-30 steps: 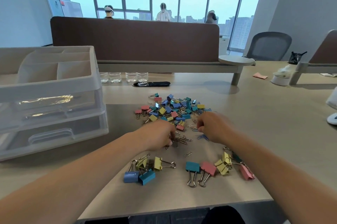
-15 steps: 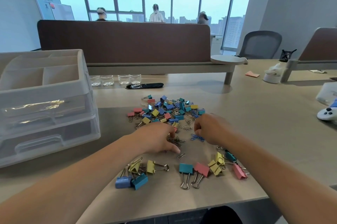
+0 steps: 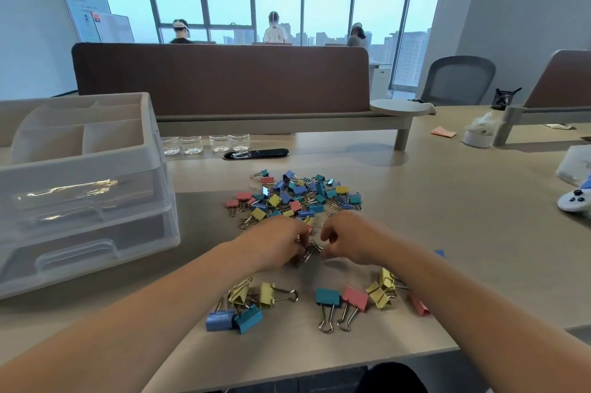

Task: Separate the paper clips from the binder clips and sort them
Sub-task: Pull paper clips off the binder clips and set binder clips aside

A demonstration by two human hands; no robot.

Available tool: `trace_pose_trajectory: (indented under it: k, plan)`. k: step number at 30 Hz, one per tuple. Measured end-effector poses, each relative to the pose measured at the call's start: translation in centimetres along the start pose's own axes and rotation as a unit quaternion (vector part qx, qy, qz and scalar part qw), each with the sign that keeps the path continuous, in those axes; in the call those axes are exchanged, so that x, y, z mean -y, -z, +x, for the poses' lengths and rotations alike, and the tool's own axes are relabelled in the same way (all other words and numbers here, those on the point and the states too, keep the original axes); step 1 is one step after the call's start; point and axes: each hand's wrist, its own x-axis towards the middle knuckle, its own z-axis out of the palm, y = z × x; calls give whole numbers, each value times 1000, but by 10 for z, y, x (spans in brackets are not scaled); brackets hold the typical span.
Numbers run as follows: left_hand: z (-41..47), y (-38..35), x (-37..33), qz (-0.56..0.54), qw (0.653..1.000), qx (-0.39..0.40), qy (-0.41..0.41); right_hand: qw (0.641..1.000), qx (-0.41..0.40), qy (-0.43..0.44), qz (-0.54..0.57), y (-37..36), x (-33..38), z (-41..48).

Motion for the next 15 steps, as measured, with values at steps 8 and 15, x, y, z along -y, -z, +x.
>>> trace_pose_trajectory:
  k: [8,15]
  plan:
    - [-5,4,36,18,998,-50,43,998,-4,9,-54,-10,13,10]
    - [-6,-1,44,54,998,10,18,999,-9,36,-39,-15,23,16]
